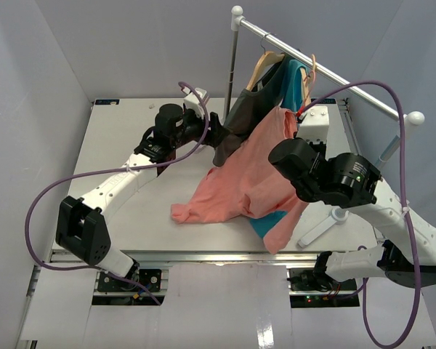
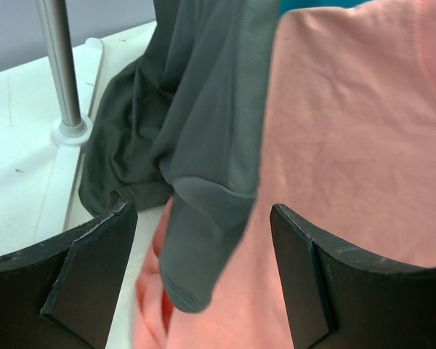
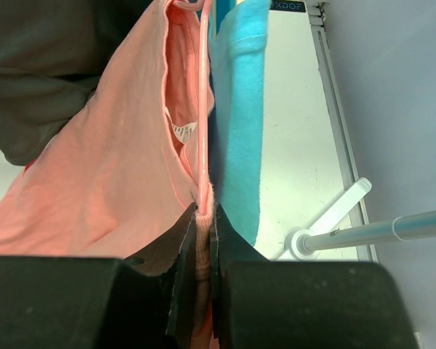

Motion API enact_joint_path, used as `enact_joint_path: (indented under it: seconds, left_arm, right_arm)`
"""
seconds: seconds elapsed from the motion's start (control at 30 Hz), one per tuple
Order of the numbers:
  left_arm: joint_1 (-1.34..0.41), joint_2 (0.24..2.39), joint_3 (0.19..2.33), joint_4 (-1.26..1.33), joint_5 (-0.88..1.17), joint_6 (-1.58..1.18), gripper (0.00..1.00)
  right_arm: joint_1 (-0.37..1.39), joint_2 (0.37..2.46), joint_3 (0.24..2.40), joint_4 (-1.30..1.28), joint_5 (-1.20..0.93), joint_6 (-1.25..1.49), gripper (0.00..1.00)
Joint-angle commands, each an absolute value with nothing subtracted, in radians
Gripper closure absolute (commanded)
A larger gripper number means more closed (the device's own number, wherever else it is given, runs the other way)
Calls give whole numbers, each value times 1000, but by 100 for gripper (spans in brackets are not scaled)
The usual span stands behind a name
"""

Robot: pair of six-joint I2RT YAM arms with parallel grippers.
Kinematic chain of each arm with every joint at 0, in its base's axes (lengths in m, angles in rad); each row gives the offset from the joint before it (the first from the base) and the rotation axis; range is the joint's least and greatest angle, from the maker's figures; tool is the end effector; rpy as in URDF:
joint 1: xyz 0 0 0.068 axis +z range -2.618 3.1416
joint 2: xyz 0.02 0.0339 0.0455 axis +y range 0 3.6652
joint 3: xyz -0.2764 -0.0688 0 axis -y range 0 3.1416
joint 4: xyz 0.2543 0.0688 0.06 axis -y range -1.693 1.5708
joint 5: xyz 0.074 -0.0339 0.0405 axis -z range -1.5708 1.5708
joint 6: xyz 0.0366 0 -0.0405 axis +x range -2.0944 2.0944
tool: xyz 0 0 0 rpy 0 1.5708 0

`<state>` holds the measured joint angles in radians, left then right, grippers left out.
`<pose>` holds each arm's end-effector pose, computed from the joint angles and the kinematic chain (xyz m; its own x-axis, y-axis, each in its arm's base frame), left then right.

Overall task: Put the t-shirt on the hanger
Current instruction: Place the hanger at the clothesline.

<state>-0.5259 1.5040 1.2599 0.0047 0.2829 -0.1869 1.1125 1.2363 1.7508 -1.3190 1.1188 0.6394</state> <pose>0.3139 -0.1940 0.3602 -0.3347 -0.0121 -0.9423 0.6660 0.7044 -0.2456 0.1107 0.1500 0.4871 -0.3248 -0.0694 -0.9432 0.0974 0.9896 -0.1063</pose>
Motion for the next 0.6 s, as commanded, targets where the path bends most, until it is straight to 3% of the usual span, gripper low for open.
enact_joint_path:
  seconds: [0.0,0.2,0.37,0.5,0.57]
  left_arm:
    - [-526,1525,1318,-30,210,-157,16]
    - [-503,1574,1363,-98,91,-146,15]
    - [-483,1577,1334,-48,300,-105,19]
    - [-483,1574,1309,18,385,-107,35]
    - [-483,1589,1321,9,373,-102,61]
  right_arm:
    - [1098,1217,1746,-1304,1219,625,92]
    - [1092,1193,1722,-1305,1213,630,92]
    - [1092,1153,1676,-1215,1199,564,92]
    - [1092,1141,1677,-1179,1189,530,92]
    - [1092,1144,1671,-1152,1186,488,92]
